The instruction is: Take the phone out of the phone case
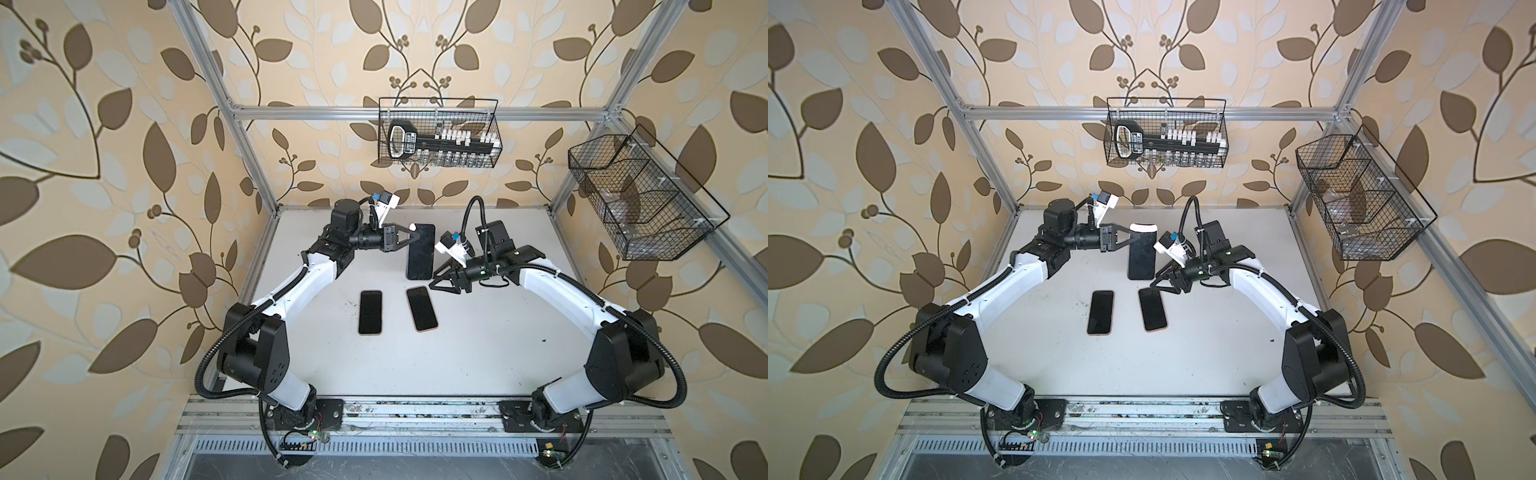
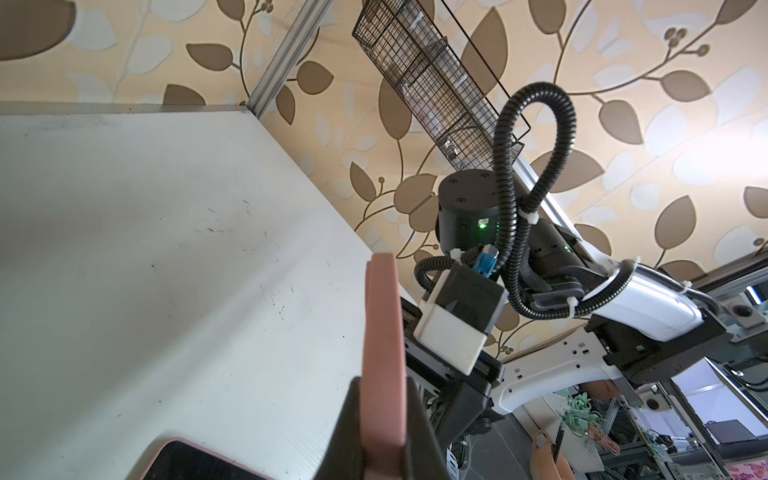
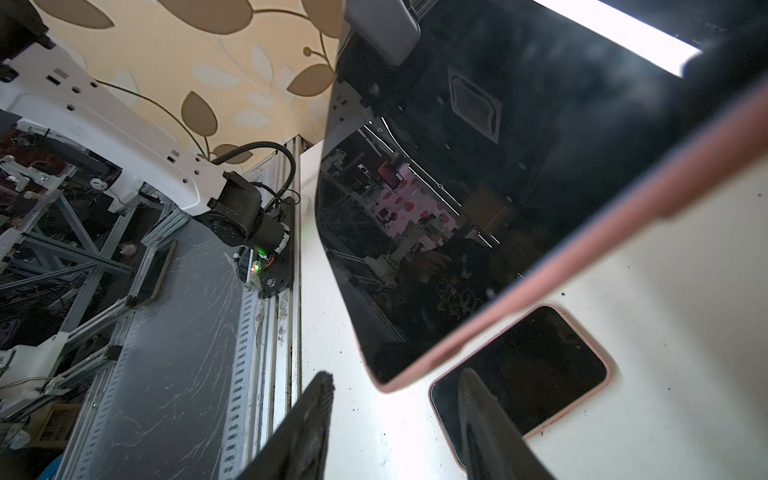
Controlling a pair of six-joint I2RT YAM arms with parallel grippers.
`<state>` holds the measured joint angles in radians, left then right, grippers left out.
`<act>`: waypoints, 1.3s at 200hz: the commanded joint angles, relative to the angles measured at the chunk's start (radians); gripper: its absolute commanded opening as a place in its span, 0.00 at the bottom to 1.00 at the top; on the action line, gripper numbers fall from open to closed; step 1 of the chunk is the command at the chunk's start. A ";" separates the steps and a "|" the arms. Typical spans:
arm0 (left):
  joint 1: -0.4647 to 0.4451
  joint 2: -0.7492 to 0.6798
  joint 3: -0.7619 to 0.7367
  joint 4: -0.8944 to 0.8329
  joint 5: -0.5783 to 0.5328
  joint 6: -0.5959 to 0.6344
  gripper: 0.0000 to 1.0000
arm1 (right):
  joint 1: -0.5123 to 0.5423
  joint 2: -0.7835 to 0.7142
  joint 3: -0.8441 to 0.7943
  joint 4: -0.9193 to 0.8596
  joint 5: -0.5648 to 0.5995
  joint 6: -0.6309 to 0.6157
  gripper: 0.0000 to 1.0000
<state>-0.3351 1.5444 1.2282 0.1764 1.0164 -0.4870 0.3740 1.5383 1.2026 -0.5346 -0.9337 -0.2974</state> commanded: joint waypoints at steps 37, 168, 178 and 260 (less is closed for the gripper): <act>-0.019 -0.030 0.000 0.110 0.040 -0.031 0.00 | 0.006 0.031 0.061 -0.024 -0.087 -0.043 0.45; -0.022 -0.027 -0.001 0.146 0.035 -0.062 0.00 | -0.007 0.048 0.048 -0.065 -0.108 -0.073 0.37; -0.022 -0.027 -0.002 0.150 0.036 -0.065 0.00 | -0.011 0.046 0.046 -0.062 -0.116 -0.073 0.37; -0.025 -0.023 -0.009 0.169 0.034 -0.082 0.00 | -0.026 0.046 0.048 -0.047 -0.160 -0.062 0.33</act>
<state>-0.3481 1.5444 1.2194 0.2531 1.0176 -0.5537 0.3511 1.5780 1.2434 -0.5793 -1.0504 -0.3271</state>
